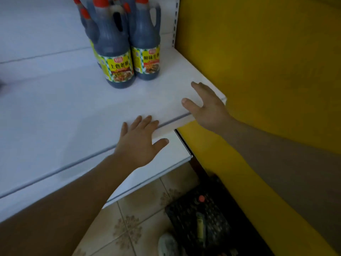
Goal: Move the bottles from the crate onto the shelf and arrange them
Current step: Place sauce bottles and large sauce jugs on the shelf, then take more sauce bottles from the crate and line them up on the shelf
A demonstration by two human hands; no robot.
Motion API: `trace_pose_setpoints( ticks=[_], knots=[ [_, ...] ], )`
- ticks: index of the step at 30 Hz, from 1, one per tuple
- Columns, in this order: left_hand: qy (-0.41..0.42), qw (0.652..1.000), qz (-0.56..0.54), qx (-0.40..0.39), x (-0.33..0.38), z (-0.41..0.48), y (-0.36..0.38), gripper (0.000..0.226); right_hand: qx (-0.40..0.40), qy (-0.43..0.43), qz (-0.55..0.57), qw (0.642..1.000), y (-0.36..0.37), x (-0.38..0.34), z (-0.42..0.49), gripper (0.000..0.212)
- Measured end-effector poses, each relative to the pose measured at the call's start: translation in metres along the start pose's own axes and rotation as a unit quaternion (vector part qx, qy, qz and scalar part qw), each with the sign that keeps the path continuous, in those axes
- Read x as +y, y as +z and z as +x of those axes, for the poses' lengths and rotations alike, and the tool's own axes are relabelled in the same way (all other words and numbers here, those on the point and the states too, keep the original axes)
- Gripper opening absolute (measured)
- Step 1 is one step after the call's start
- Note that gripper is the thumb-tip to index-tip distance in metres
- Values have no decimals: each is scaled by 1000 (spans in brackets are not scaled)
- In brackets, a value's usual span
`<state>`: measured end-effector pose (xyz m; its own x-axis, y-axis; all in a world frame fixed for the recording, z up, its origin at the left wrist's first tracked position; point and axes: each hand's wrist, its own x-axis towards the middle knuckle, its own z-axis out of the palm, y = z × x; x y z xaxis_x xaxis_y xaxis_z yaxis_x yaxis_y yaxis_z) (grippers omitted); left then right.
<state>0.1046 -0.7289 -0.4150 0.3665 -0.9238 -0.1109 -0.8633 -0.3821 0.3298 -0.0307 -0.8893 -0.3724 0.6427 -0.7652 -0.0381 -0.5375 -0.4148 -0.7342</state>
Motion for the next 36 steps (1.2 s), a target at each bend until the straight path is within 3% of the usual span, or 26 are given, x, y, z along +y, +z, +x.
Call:
trace_pose_setpoints(
  ticks=[3,5,11,18,24,32,36],
  knots=[
    [128,989,-77,6,21,-45,23,78,25,54,-22,998,-2,32,-72,67],
    [150,982,-97,-57,31,-70,44,83,25,109,-24,993,0,56,-118,68],
    [102,954,-140,-246,65,-110,113,98,-32,264,3,964,11,131,-237,71],
    [-18,913,-186,-363,123,-118,218,63,-95,387,50,916,35,228,-311,75],
    [-128,904,-175,-367,145,-96,295,69,-143,362,95,916,49,306,-301,74],
    [-155,910,-118,-365,105,-40,404,72,-187,325,145,916,131,395,-237,73],
    [-159,903,-119,-380,74,-11,460,70,-170,297,141,929,189,428,-188,79]
  ],
)
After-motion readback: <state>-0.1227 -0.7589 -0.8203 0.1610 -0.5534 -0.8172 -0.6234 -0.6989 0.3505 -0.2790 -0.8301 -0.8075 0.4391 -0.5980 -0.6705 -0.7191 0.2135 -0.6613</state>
